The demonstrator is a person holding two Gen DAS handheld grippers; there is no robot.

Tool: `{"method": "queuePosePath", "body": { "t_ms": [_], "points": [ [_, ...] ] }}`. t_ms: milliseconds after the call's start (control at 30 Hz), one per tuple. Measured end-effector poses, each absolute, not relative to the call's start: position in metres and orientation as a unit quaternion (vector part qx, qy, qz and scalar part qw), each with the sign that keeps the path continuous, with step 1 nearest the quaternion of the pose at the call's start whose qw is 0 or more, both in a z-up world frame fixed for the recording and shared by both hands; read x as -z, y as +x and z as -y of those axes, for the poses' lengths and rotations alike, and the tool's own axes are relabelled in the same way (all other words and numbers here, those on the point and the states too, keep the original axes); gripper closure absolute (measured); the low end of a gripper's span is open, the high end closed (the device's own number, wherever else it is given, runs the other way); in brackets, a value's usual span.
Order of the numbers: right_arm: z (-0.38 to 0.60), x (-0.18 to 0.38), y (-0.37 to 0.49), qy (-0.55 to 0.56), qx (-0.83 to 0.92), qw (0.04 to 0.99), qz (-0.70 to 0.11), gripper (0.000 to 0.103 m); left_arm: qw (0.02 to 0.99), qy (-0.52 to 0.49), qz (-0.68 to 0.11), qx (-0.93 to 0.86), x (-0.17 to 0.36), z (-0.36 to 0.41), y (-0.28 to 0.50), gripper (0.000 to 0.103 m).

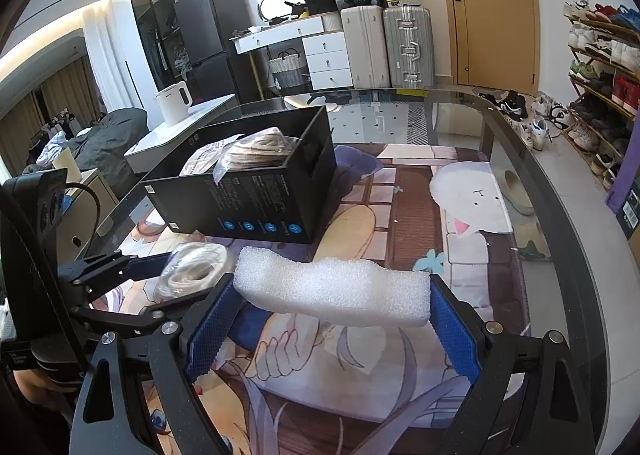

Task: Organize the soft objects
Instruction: 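Carry the rope bag with the left tool while the right tool carries the foam block over the box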

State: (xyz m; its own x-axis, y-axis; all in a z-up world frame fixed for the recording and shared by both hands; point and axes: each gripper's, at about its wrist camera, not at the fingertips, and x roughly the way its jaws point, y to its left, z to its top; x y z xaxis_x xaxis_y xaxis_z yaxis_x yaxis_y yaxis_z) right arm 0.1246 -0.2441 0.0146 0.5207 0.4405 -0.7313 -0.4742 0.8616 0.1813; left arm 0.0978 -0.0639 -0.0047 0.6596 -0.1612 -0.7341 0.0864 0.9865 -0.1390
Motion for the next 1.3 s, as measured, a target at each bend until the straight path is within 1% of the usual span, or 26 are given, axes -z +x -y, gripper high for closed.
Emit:
{"method": "queuePosePath", "body": {
  "t_ms": [333,633,900,1300],
  "points": [
    [0.226,-0.021,0.117,-0.032,-0.275,0.873,-0.401,0.011,0.923,-0.055,-0.378,0.048,-0.013,0.031,0.08,0.035],
    [0.21,-0.038,0.109,-0.041,-0.297,0.875,-0.38,0.011,0.934,-0.064,-0.351,0.036,-0.029,0.012,0.071,0.035],
    [0.197,-0.061,0.116,-0.049,-0.308,0.878,-0.364,0.011,0.941,-0.063,-0.33,0.03,-0.047,0.0,0.074,0.035],
    [0.172,-0.081,0.134,-0.095,-0.312,0.876,-0.355,0.011,0.948,-0.064,-0.31,0.021,-0.066,-0.018,0.098,0.035]
  ]
}}
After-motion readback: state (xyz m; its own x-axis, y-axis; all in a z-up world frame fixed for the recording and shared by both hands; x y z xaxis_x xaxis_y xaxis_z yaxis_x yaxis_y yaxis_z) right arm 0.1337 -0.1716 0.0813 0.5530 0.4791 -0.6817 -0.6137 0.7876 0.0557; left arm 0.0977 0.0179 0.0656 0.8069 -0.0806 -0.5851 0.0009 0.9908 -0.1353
